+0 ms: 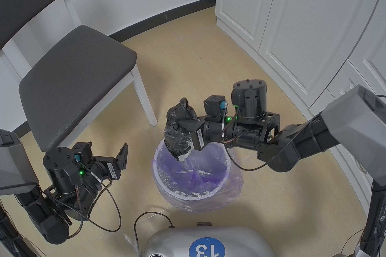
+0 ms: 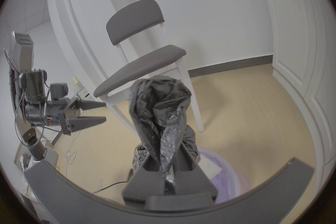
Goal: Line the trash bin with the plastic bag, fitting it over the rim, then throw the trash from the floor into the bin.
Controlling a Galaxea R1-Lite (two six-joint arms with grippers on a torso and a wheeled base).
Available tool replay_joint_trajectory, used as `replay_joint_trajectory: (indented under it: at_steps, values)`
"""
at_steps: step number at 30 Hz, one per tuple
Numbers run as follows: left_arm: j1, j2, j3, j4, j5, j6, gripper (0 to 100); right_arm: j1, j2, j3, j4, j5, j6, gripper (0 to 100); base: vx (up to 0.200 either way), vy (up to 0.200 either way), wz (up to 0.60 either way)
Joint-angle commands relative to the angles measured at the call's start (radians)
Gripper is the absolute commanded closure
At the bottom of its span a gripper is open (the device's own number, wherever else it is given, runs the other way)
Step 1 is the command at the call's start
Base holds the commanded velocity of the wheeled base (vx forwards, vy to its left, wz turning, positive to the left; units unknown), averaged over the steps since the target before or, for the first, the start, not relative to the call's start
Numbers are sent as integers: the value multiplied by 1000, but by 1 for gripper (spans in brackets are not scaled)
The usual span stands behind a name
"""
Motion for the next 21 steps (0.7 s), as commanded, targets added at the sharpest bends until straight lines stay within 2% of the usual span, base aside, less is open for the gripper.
replay_joint_trajectory:
  at_steps: [1, 3, 13, 18, 21]
  values:
    - [1, -20, 0, -18, 1, 11, 0, 4, 53, 34, -32, -32, 3, 100, 0, 0, 0]
    - [3, -32, -2, -18, -2, 12, 0, 14, 57, 73, -61, -53, 2, 100, 0, 0, 0]
    - [3, -61, -2, -18, -4, 26, 0, 28, 66, 221, -174, -55, 8, 100, 0, 0, 0]
    - [3, -61, 0, -18, -4, 25, 0, 47, 154, 220, -280, -57, 9, 100, 0, 0, 0]
    - [7, -58, 0, -18, -4, 28, 0, 47, 206, 198, -289, -58, 9, 100, 0, 0, 0]
